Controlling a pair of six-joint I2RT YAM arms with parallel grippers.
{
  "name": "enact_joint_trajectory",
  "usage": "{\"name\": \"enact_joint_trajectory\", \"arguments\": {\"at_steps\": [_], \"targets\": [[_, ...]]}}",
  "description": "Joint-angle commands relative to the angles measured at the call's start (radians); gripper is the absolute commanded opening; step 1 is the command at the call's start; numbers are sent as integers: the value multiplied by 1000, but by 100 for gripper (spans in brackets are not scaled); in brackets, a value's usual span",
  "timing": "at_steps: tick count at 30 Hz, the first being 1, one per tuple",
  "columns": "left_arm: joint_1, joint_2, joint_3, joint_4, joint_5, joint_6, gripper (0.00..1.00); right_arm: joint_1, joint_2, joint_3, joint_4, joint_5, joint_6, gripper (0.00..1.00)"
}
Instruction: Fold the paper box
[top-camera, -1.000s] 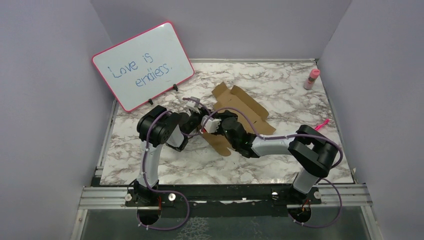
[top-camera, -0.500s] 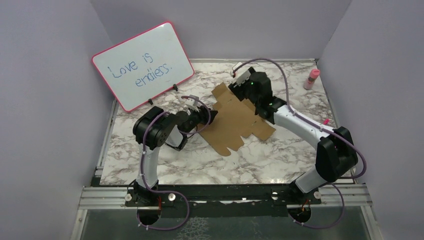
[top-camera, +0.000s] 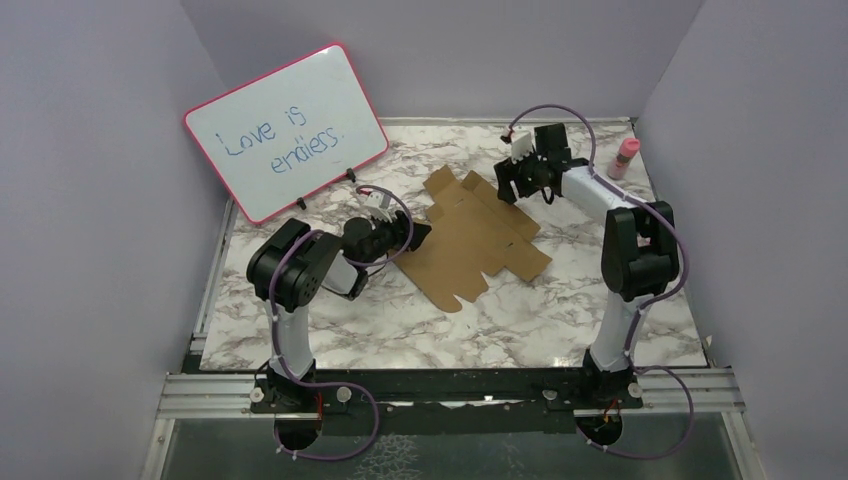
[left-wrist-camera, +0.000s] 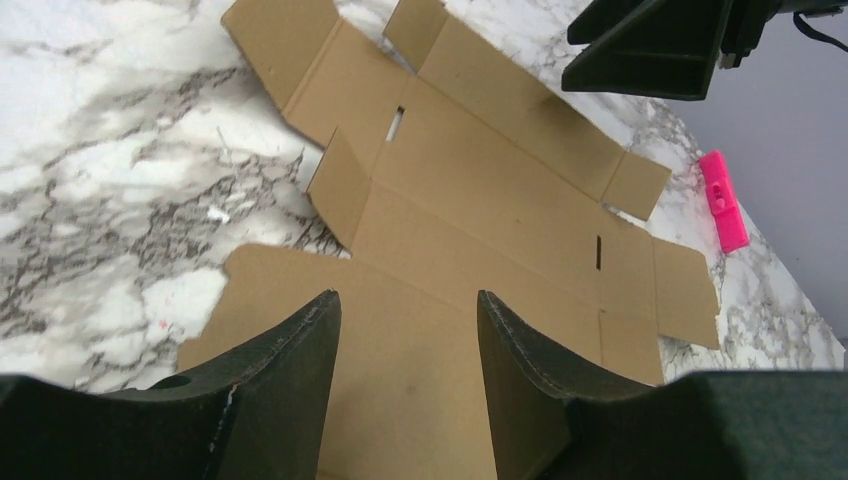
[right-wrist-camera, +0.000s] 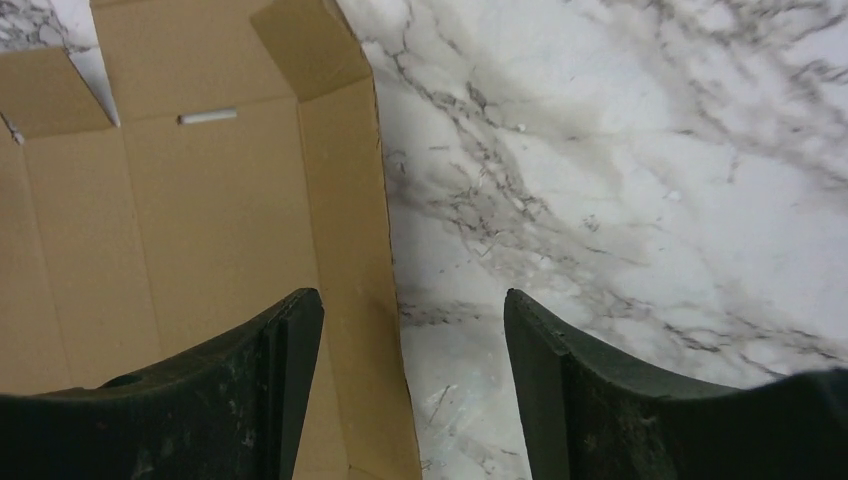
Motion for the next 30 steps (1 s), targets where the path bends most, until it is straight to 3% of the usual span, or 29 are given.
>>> {"name": "enact_joint_trajectory", "arguments": {"at_steps": [1, 13, 30], "targets": [[9, -41, -44, -53, 47, -39, 54, -40, 50, 60, -77, -183, 18, 71], [12, -25, -86, -81, 79, -65, 54, -76, 249, 197, -196, -334, -31, 61], [10, -68, -156, -81, 64, -61, 54, -58, 222, 269, -345, -487, -170, 22]]}}
